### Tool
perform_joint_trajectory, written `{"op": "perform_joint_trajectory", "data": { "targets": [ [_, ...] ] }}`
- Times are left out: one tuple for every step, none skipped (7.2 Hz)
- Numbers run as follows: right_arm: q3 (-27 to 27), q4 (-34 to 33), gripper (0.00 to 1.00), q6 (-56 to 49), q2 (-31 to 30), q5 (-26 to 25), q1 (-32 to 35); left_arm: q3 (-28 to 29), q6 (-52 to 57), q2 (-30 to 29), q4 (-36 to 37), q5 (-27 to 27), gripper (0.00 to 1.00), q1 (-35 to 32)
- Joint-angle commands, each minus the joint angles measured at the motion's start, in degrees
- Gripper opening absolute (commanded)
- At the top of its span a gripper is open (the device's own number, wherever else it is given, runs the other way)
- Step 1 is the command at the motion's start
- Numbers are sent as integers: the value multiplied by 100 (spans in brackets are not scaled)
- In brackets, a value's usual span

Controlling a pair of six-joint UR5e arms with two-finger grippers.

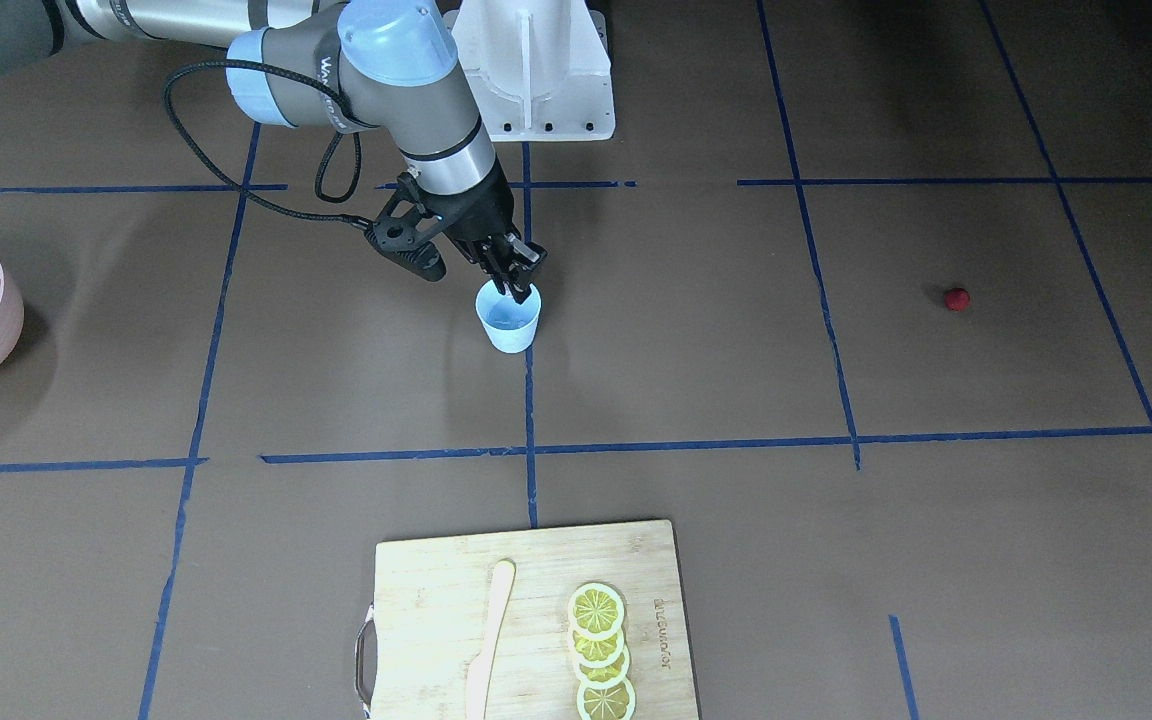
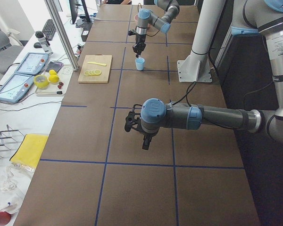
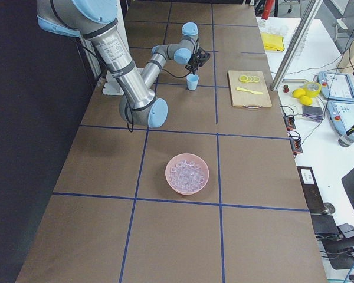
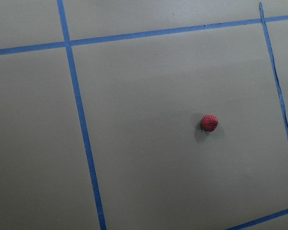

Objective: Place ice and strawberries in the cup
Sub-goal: 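Open the right gripper to drop the ice cube into the cup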

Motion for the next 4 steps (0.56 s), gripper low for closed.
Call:
{"op": "perform_joint_trajectory", "data": {
  "targets": [
    [-32, 13, 41, -26, -34, -5, -45, -4, 0, -6, -1, 0, 100, 0],
    [-32, 13, 47, -34, -61, -5, -54, -4, 0, -6, -1, 0, 100, 0],
    [-32, 13, 49, -34, -61, -5, -54, -4, 0, 3, -1, 0, 100, 0],
    [-32, 4, 53, -26, -61, -5, -54, 5, 0, 3, -1, 0, 100, 0]
  ]
}}
